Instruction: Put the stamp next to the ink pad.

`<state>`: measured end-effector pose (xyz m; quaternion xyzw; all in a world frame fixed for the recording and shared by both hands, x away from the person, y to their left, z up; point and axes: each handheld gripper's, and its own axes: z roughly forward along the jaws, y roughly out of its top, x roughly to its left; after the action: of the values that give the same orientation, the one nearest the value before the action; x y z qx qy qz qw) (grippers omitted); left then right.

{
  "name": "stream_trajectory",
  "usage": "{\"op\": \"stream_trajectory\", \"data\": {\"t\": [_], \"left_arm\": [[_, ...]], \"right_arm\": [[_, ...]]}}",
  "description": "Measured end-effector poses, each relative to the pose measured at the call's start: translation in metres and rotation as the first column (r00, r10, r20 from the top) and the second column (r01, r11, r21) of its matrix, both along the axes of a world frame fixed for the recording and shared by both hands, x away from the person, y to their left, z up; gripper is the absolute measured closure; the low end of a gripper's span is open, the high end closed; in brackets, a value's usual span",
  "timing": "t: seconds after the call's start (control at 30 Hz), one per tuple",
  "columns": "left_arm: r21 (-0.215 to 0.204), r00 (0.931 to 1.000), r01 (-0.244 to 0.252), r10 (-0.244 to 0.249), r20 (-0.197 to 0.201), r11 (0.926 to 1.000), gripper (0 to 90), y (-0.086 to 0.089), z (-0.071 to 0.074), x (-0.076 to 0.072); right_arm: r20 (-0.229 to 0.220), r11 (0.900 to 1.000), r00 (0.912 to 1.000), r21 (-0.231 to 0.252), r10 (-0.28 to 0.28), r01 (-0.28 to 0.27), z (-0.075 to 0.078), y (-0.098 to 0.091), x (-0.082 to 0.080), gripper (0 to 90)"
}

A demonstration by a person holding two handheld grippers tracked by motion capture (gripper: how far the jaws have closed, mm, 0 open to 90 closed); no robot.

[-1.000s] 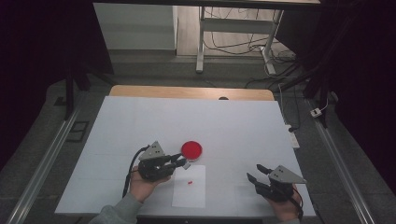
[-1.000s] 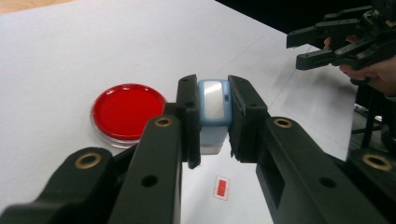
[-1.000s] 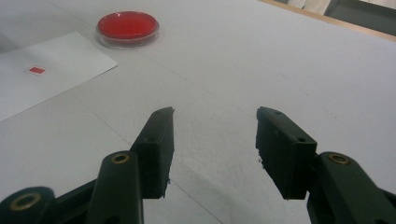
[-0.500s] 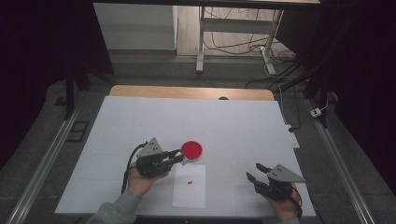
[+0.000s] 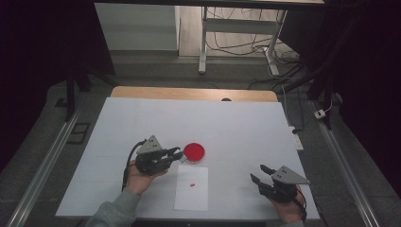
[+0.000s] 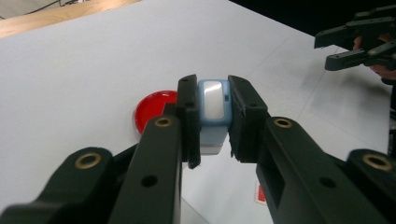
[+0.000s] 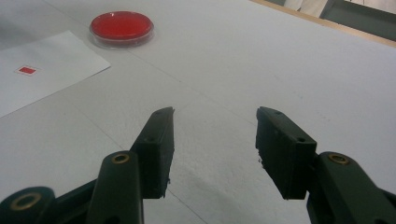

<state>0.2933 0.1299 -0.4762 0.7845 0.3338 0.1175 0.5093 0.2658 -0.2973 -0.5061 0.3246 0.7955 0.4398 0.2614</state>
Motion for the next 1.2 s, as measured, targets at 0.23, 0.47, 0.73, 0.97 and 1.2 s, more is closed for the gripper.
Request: {"op": "stream_trajectory", "data": {"t": [0.23, 0.47, 0.73, 0.97, 1.2], "left_arm": [[0.020, 0.9998, -0.020, 0.020, -0.002, 0.9996, 75.7, 0.003, -0.003, 0.005], [0.030, 0.9989, -0.046, 0.046, -0.010, 0.9985, 75.6, 0.007, -0.006, 0.011], [0.050, 0.9980, -0.060, 0.061, -0.018, 0.9970, 75.5, 0.010, -0.010, 0.016], [0.070, 0.9967, -0.068, 0.071, -0.039, 0.9952, 75.5, 0.013, -0.015, 0.024], [0.087, 0.9954, -0.073, 0.079, -0.056, 0.9935, 75.4, 0.014, -0.020, 0.030]], "right_arm": [[-0.004, 1.0000, 1.0000, 0.000, 0.004, -0.004, 0.000, 0.000, 0.000, 46.5], [-0.002, 1.0000, 1.0000, -0.007, 0.002, -0.002, -0.001, 0.000, 0.001, 46.5], [-0.005, 1.0000, 1.0000, -0.009, 0.001, -0.001, -0.001, 0.001, 0.001, 46.5], [-0.004, 0.9998, 1.0000, -0.016, 0.007, -0.007, -0.001, 0.001, 0.001, 46.5], [-0.004, 0.9998, 1.0000, -0.018, 0.007, -0.007, -0.001, 0.001, 0.001, 46.5]]}}
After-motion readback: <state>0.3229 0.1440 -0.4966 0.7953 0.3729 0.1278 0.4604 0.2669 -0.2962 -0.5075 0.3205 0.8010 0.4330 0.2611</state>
